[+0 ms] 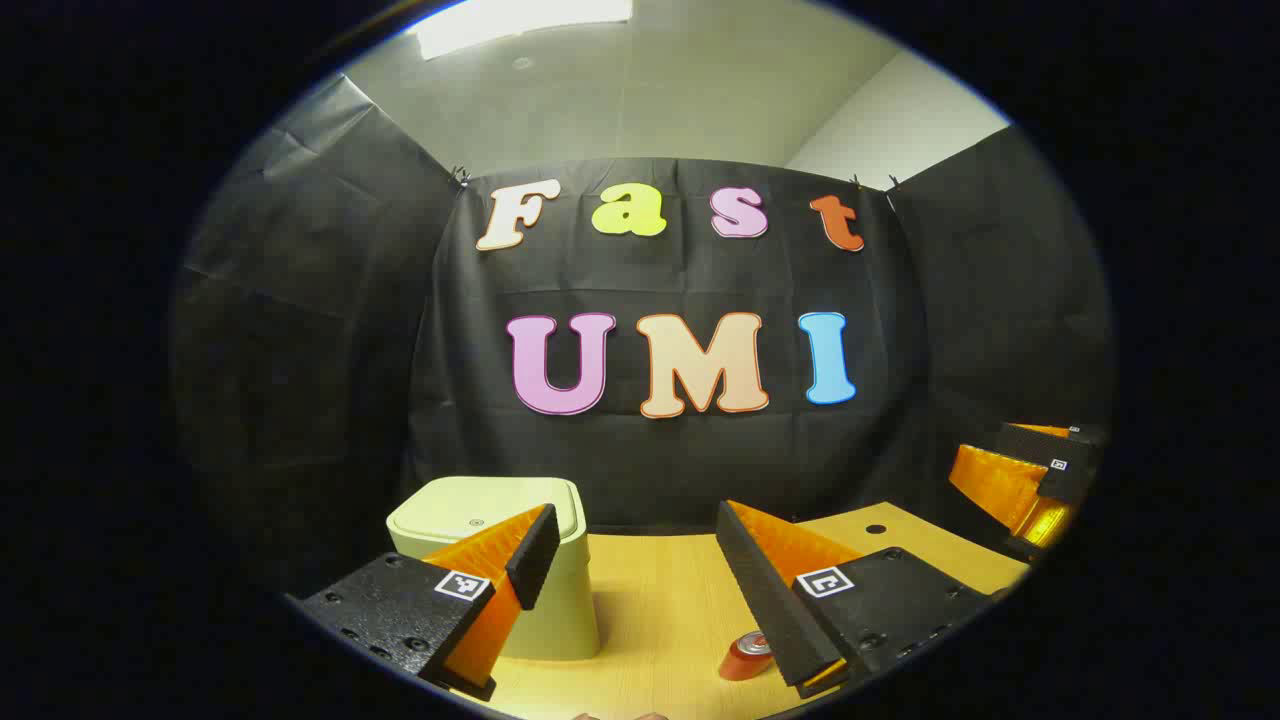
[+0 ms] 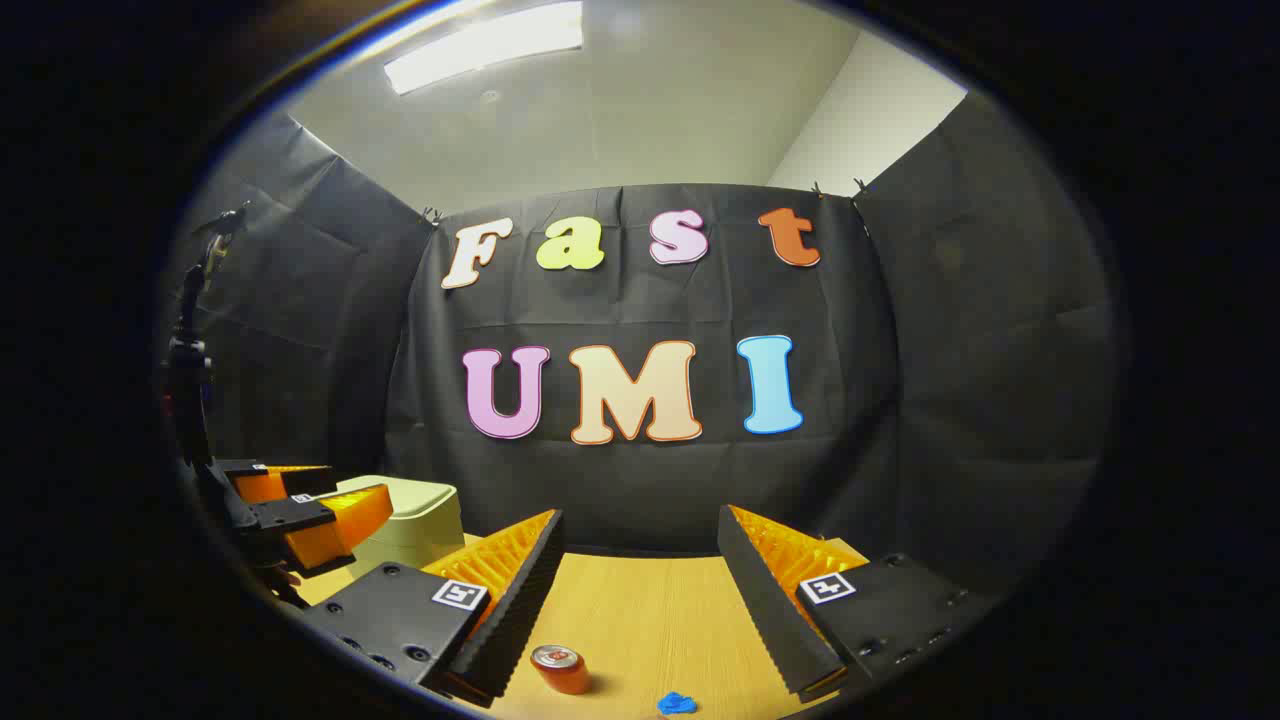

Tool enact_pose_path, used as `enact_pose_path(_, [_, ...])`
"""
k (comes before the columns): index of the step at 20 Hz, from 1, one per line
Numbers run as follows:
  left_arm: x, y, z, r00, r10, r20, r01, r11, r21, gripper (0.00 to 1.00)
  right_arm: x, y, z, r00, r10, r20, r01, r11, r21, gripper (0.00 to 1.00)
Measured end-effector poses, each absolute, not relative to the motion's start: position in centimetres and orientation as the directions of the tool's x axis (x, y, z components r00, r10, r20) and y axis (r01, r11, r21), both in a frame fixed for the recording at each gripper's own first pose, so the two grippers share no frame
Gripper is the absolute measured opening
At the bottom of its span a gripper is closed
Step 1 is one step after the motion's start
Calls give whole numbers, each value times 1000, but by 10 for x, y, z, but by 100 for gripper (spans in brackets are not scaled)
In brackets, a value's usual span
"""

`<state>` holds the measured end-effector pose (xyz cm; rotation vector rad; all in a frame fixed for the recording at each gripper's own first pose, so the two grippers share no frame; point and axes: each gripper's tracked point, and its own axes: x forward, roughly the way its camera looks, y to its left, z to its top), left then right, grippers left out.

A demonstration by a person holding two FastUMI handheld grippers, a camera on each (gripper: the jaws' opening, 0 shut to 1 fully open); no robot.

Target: Press the lid of the desktop garbage bin to open it, pick up the crumpled paper on the desktop and throw it into the bin, then pick up the pop can on the desktop and drop it into the bin, and finally close the garbage bin lid.

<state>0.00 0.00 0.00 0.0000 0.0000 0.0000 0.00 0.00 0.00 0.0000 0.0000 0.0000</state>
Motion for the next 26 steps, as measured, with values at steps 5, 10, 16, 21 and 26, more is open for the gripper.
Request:
enact_pose_path(5, [2,-2,5,1000,-12,19,11,1000,7,95,0,-2,2,1000,-3,7,3,1000,-2,97])
enact_pose_path(10, [2,-3,-3,1000,-10,-5,10,1000,1,95,-1,-4,1,1000,-7,7,7,1000,-10,97])
enact_pose_path(16, [2,-3,-9,1000,-1,-26,1,1000,8,95,0,-9,1,1000,-13,3,13,1000,-5,97])
enact_pose_path(21, [3,-5,-1,1000,-8,-11,8,1000,31,95,-1,-10,3,1000,-7,12,7,1000,-5,97])
enact_pose_path(26, [3,-3,1,1000,2,-9,-1,998,55,73,-4,-9,3,1000,0,18,0,1000,-19,97])
